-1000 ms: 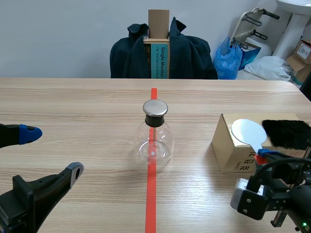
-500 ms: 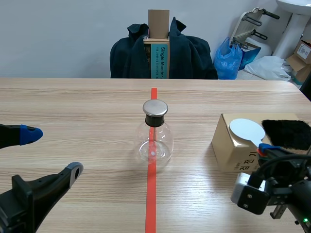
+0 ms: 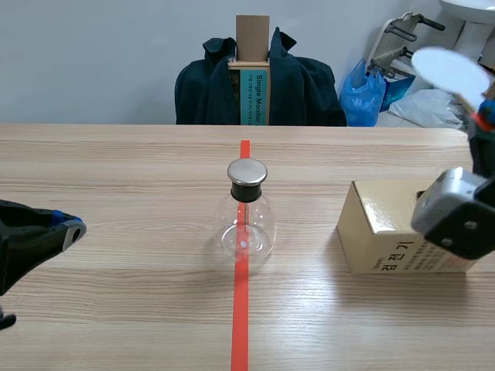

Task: Do the electroscope experiment.
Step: 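Bring the plate to the electroscope and point at the metal foil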

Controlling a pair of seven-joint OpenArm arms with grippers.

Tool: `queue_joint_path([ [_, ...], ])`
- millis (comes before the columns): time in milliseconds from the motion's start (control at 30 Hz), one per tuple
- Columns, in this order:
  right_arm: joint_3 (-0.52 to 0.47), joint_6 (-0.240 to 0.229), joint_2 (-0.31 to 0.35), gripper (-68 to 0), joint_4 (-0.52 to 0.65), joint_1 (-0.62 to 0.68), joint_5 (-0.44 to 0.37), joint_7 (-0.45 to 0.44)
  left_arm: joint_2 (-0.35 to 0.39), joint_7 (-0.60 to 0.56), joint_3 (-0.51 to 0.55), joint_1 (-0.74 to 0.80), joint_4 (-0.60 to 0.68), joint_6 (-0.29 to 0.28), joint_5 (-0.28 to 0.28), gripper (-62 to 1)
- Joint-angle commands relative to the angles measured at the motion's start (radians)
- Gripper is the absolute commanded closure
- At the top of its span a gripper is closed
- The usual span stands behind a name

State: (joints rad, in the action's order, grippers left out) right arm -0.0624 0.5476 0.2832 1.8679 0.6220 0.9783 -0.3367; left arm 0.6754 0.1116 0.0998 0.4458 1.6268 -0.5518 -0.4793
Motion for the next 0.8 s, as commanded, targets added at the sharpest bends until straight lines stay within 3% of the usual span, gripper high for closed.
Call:
queue_joint_path([
  [0,-0.013,0.035,0.013,-1.7,0.002,-0.015,-0.023,-0.011,-0.013,-0.042,-0.039,-0.058,-0.055,-0.025,-0.007,-2.8],
  [167,-0.024,0.120,0.013,-1.7,0.010,-0.021,-0.093,-0.092,-0.062,-0.151,-0.170,-0.225,-0.283,-0.100,0.018,-2.7],
  [367,-0.024,0.229,0.012,-1.8,0.011,-0.021,-0.179,-0.177,-0.163,-0.257,-0.346,-0.394,-0.485,-0.109,0.097,-2.7],
  [567,-0.024,0.235,0.008,-1.8,0.011,-0.024,-0.186,-0.206,-0.253,-0.280,-0.478,-0.505,-0.601,-0.036,0.119,-2.7],
  [767,-0.014,0.222,0.007,-1.9,0.011,-0.067,-0.186,-0.257,-0.310,-0.325,-0.532,-0.550,-0.647,0.029,0.198,-2.7],
])
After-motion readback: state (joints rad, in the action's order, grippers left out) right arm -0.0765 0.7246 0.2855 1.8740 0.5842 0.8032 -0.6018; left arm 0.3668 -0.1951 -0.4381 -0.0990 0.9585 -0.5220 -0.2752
